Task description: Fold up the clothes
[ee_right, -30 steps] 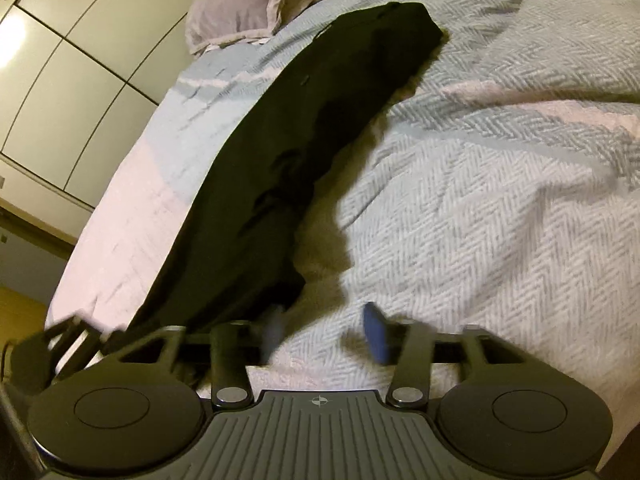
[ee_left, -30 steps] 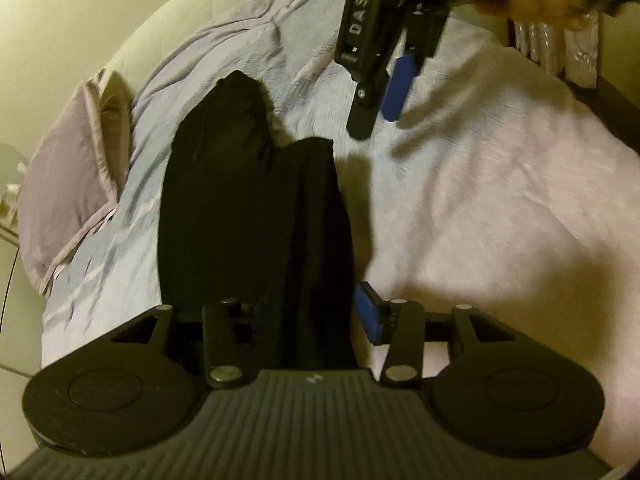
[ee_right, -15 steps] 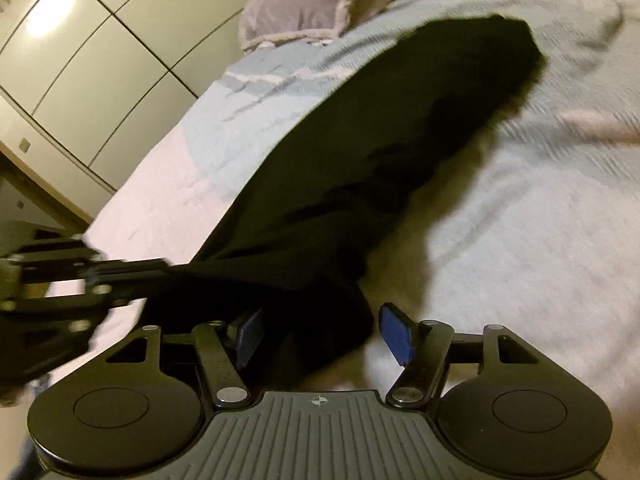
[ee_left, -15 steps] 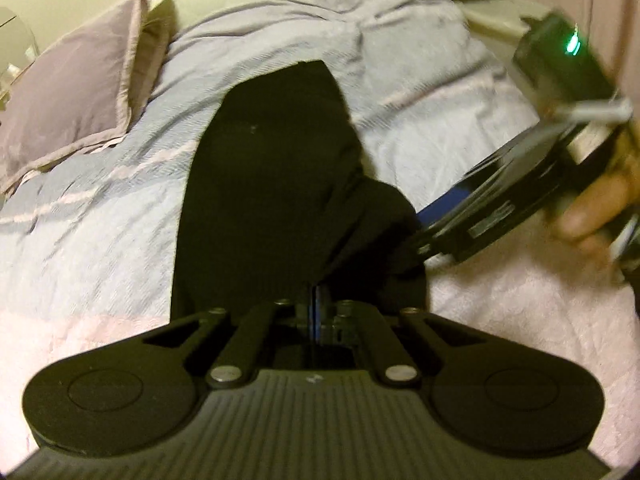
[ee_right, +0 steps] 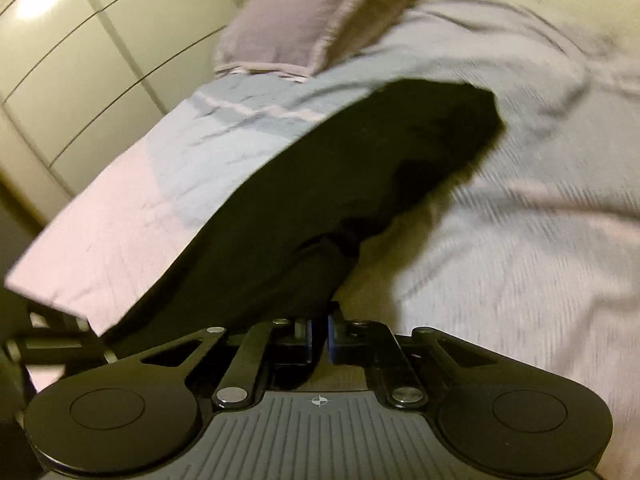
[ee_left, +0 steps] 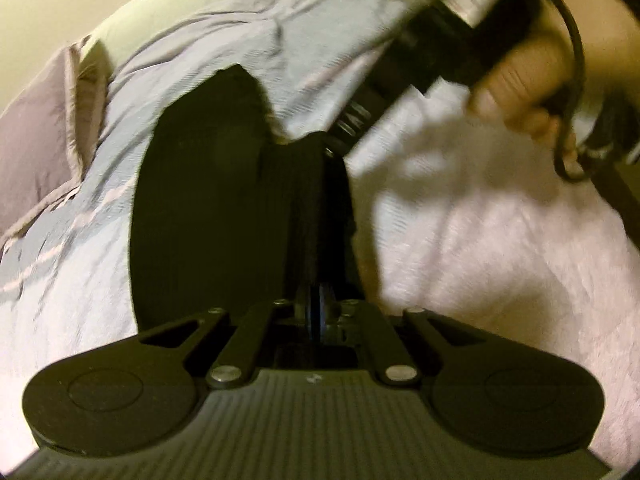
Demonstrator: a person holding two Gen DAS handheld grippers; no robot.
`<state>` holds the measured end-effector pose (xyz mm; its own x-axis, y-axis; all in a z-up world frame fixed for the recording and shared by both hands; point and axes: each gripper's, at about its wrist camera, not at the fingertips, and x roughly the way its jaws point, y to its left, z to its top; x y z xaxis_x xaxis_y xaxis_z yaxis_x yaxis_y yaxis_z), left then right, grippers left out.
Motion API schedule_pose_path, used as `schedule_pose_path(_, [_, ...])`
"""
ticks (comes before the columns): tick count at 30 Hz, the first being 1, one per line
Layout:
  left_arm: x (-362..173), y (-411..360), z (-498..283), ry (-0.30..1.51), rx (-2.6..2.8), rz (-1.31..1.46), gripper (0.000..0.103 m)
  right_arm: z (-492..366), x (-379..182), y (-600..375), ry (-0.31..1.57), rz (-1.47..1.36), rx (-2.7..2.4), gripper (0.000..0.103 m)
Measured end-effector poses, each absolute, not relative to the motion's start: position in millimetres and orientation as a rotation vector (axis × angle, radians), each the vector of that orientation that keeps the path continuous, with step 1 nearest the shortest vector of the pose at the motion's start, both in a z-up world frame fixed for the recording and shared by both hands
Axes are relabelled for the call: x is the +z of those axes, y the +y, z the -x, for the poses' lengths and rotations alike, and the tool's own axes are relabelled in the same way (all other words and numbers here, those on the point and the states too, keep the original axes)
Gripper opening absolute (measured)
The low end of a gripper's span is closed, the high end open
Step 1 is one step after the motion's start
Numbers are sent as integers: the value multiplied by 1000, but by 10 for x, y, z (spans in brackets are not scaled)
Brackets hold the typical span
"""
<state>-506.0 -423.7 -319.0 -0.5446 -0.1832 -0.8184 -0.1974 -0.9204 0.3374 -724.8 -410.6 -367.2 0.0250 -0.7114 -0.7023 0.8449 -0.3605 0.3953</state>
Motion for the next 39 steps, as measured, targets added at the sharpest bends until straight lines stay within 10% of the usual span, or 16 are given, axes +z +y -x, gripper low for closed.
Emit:
schedule_pose_path(9, [-3169, -4149, 5046, 540, 2744, 1540, 11, 7619, -3692, -3921, 181, -1199, -1526, 4])
schedule_pose_path(14, [-3062, -4047, 5263, 485, 2827, 1477, 30, 8111, -3561, -3933, 206, -1166, -1548, 8])
schedule_pose_path(18, [-3148, -3975, 5569, 465, 2859, 1470, 40, 8604, -3465, -4287, 236, -1079, -1597, 45])
schedule_pose_path(21, [-3265, -3960, 5787, 446, 2873, 1515, 40, 8909, -3345, -4704, 285, -974, -1570, 48])
schedule_pose_path(25, [-3430, -3961, 5956, 471, 2877, 1604, 3, 9167, -3321, -5347, 409, -853, -1520, 48])
schedule_pose_path(32, [-3409, -4042, 5865, 423, 2903, 1559, 0, 9477, -3666, -6426, 686, -787, -1362, 53])
schedule_pose_path(34, [-3404, -4049, 5817, 425, 2901, 1535, 0, 9489, -3821, -6606, 749, -812, -1289, 49])
schedule_pose_path(36, [-3399, -4064, 5779, 425, 2895, 1521, 0, 9543, -3903, -6730, 759, -877, -1252, 5])
schedule_pose_path(39, [-3395, -4100, 5749, 423, 2894, 1495, 0, 9643, -3824, -6896, 735, -887, -1281, 3])
